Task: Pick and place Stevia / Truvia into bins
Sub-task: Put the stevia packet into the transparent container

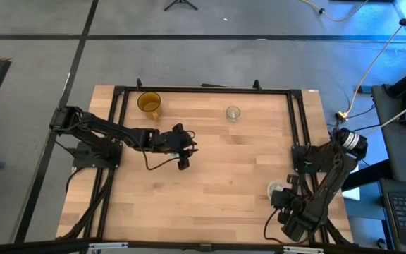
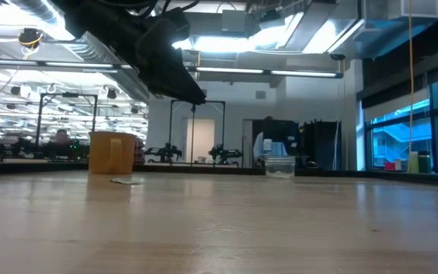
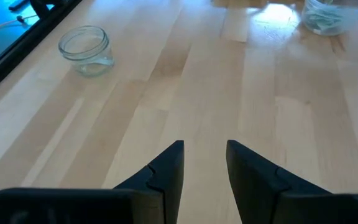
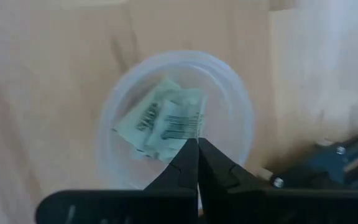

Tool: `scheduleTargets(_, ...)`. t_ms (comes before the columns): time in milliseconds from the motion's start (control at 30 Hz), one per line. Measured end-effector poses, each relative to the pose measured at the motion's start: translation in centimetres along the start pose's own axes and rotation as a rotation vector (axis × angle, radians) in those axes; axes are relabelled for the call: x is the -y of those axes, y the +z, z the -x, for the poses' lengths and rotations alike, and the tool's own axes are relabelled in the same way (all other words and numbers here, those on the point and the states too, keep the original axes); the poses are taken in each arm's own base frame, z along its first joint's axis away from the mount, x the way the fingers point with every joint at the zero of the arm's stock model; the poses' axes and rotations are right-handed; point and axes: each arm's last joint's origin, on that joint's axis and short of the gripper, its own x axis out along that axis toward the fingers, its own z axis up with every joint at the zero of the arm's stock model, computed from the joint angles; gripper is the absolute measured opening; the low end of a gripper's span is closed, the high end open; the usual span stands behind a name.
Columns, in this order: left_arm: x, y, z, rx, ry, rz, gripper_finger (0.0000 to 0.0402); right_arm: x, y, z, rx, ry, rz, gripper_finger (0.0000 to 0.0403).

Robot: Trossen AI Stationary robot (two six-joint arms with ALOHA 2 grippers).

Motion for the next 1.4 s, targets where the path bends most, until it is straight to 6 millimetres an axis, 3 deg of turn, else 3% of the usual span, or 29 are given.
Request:
scheduleTargets(567, 0.1, 0.0, 0.0, 0.0, -0.003, -0.002, 0.0116, 0.3, 0.0, 0.0, -0.011, -0.032, -0.017, 0.0)
scheduleTargets(1133, 0.1, 0.0, 0.0, 0.001, -0.003, -0.002, 0.0116, -1.0, -0.1, -1.7, -0.037, -0.108, 0.028, 0.0)
scheduleTargets(1400, 0.1, 0.0, 0.0, 0.001, -0.003, 0.011, 0.0116, -1.0, -0.1, -1.7, -0.034, -0.107, 0.031, 0.0035)
